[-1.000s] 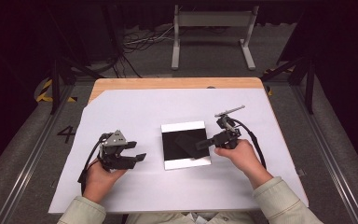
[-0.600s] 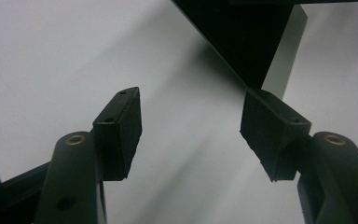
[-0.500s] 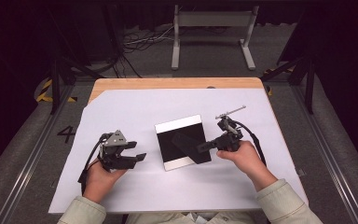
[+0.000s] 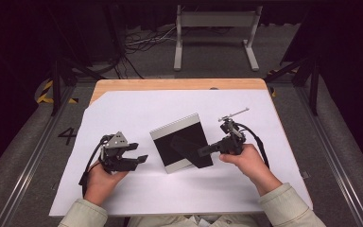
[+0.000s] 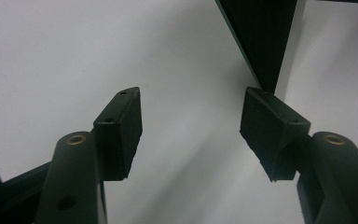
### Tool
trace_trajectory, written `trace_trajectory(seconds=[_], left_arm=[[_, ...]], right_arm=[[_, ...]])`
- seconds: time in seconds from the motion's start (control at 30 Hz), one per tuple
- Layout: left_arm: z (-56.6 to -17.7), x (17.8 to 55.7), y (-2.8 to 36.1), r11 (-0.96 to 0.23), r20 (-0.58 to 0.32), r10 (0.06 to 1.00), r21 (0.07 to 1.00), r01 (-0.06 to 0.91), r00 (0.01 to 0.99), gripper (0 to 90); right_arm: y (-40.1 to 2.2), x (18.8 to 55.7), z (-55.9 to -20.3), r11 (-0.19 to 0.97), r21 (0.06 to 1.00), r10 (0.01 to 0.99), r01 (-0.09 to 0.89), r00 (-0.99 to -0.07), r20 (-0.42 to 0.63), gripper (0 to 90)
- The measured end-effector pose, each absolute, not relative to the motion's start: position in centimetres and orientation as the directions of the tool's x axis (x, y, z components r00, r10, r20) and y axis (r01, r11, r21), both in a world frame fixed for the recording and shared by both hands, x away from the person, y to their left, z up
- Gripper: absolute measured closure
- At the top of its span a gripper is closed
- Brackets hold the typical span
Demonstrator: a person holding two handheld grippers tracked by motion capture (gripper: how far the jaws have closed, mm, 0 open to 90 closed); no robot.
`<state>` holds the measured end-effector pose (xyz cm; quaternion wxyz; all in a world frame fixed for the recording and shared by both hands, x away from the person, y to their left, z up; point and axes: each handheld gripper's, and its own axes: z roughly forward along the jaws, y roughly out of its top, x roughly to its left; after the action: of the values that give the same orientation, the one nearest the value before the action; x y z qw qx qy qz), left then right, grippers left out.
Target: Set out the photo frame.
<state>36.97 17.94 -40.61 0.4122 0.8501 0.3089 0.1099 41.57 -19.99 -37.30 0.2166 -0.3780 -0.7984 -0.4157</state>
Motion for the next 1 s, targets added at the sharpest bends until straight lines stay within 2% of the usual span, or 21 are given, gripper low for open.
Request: trace_trajectory(seconds=[0.53, 0.8, 1.0], left_arm=[[-40.6, 37.0, 18.0, -0.466, -0.066, 0.618, 0.772, 0.432, 0.784, 39.4], [-40.6, 37.0, 18.0, -0.466, -0.068, 0.618, 0.77, 0.435, 0.783, 39.4], [-40.6, 36.9, 18.0, -0.466, -0.067, 0.617, 0.771, 0.433, 0.784, 39.4]], right_arm=[[-19.2, 41.7, -36.7, 0.342, 0.552, 0.409, 0.761, -0.649, 0.642, 87.5], [-19.4, 41.6, -35.9, 0.291, 0.63, 0.413, 0.72, -0.688, 0.597, 87.5], [-19.4, 41.5, -35.6, 0.261, 0.693, 0.45, 0.672, -0.72, 0.529, 87.5]])
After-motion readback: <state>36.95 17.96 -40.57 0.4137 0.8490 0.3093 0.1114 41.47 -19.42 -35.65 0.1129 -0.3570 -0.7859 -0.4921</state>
